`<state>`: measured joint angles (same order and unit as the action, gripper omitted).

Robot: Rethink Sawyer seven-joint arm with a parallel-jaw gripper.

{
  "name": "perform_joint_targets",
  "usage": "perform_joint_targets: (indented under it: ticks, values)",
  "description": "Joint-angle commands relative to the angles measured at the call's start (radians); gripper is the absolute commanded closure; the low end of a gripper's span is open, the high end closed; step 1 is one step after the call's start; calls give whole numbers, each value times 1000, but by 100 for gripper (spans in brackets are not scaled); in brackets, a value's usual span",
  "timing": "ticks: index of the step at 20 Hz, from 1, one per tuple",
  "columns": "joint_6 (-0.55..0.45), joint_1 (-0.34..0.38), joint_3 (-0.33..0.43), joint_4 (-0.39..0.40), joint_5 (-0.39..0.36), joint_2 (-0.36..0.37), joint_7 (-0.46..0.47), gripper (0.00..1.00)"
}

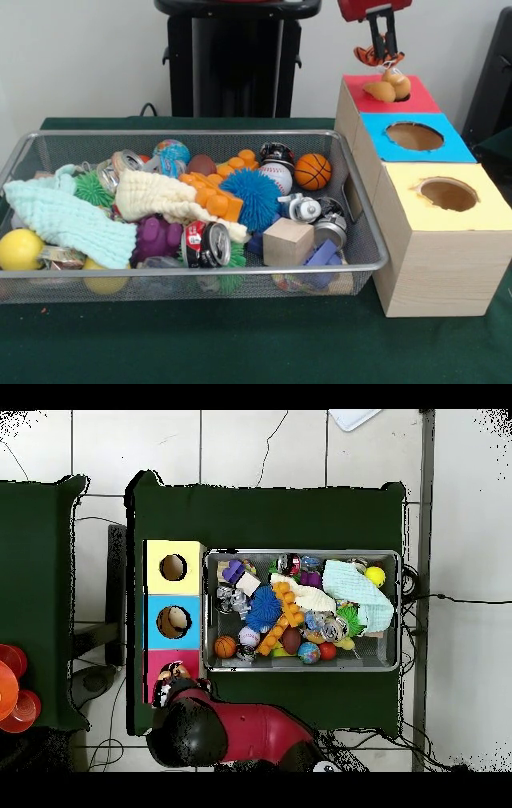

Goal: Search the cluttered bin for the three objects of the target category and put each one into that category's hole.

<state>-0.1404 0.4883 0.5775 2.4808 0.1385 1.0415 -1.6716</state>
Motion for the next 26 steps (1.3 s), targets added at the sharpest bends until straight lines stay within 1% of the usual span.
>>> perform_joint_targets:
  ticks: [1,2,5,8,11,14,16,20,26]
  values:
    - [-92,22,71,-17,66,66,-185,100]
    - [-112,22,66,-25,70,72,-176,100]
    - [-180,40,97,-10,113,146,-159,100]
    - [-268,44,89,-9,163,216,-120,100]
    - [-327,47,81,-7,204,267,-88,100]
    - [-310,52,76,-3,197,254,-71,100]
    - [-257,58,76,4,174,214,-75,100]
    - [-178,43,51,-6,119,138,-97,100]
    - [-98,-2,4,-37,73,50,-113,100]
